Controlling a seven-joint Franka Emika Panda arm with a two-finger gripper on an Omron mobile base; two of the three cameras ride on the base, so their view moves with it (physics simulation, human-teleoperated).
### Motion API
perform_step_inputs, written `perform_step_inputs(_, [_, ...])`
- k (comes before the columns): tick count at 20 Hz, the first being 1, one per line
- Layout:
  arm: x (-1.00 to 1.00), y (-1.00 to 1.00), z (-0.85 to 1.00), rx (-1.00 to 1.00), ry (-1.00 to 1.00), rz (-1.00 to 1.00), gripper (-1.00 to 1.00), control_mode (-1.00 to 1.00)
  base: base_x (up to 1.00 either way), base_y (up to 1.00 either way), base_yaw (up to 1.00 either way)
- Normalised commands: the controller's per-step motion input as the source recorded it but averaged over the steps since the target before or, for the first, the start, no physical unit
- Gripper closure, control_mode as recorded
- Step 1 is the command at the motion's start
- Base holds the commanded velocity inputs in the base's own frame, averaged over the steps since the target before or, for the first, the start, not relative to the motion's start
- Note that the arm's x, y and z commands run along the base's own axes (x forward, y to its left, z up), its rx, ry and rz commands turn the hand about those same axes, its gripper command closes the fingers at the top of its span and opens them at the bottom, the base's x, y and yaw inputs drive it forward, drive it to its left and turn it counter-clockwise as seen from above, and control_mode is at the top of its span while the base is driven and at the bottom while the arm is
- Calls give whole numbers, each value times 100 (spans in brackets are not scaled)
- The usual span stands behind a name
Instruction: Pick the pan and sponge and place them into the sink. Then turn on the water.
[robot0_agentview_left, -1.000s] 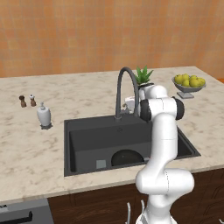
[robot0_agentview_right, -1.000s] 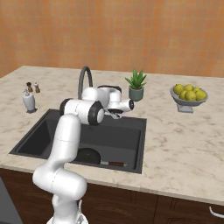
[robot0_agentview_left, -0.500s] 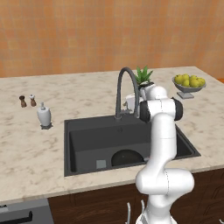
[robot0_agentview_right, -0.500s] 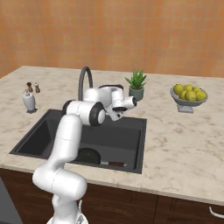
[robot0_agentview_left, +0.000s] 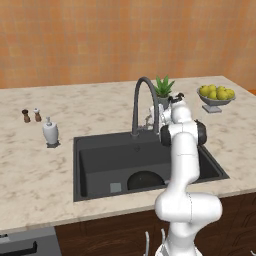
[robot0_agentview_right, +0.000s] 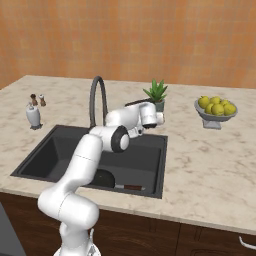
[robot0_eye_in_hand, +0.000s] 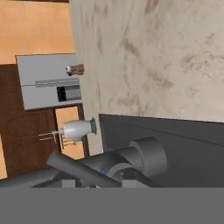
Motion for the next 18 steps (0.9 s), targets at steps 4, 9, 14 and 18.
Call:
perform_step_inputs(4, [-11, -1, -79, 0, 9, -37, 100, -100, 0, 0, 0])
perform_step_inputs(9, [-23, 0, -69, 0, 2, -36, 100, -100, 0, 0, 0])
perform_step_inputs(14, [-30, 0, 3, -8, 2, -20, 100, -100, 0, 0, 0])
perform_step_inputs(18, [-61, -4, -16, -44, 0, -9, 100, -100, 0, 0, 0])
